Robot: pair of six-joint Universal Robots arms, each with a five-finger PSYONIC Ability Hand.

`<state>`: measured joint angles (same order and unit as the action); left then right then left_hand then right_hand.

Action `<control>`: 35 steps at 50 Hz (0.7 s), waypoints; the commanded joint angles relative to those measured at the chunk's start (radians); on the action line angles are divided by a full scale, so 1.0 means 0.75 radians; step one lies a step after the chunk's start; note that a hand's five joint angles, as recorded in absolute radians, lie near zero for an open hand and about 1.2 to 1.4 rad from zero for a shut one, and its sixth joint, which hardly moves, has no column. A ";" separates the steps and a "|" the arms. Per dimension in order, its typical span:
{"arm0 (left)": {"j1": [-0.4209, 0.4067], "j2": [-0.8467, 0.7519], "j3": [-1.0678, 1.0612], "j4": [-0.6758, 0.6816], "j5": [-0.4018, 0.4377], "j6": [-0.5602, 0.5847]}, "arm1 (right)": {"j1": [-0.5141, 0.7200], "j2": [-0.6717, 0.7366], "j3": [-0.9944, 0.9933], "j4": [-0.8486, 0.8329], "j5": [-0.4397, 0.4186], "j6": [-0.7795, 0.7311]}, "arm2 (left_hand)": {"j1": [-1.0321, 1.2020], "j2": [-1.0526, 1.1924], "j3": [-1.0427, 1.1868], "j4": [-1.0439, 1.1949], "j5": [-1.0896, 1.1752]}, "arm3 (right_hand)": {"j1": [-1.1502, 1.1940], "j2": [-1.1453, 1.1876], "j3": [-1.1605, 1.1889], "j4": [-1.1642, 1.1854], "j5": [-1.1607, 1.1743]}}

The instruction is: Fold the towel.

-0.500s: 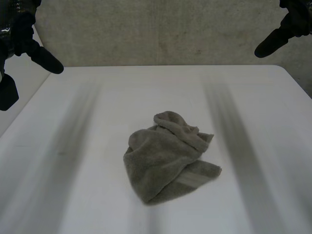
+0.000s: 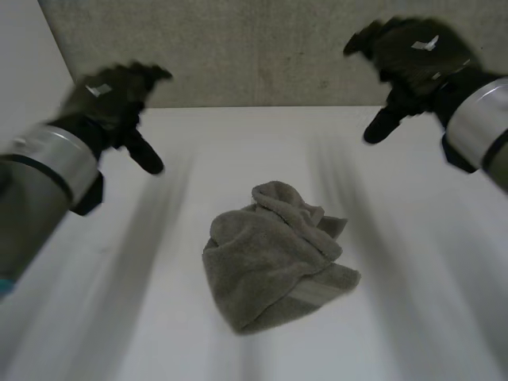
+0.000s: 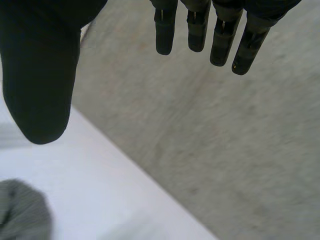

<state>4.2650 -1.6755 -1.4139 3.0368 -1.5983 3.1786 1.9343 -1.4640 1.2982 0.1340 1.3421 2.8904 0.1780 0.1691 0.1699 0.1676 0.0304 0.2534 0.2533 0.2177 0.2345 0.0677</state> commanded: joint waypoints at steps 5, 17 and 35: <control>-0.023 -0.429 0.022 0.001 0.108 0.012 | 0.074 0.394 -0.062 0.099 -0.020 0.006 | 0.040 0.051 0.050 0.053 0.004 | -0.105 -0.105 -0.058 -0.080 -0.090; -0.068 -0.731 0.036 0.007 0.178 0.002 | 0.141 0.786 -0.144 0.114 -0.002 0.010 | 0.051 0.063 0.062 0.065 0.015 | -0.105 -0.105 -0.058 -0.080 -0.090; -0.115 -0.548 0.181 0.678 -0.030 0.014 | 0.174 0.731 -0.457 -0.500 0.084 0.014 | 1.624 1.636 1.635 1.638 1.588 | 1.524 1.524 1.571 1.549 1.539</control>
<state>4.1751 -2.1855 -1.3174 3.2815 -1.5189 3.1819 2.0657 -0.8356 1.0197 0.0306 1.3525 2.9085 1.0639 1.1250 1.1194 1.1272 0.9252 1.0340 1.1683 1.1778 1.1908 0.8611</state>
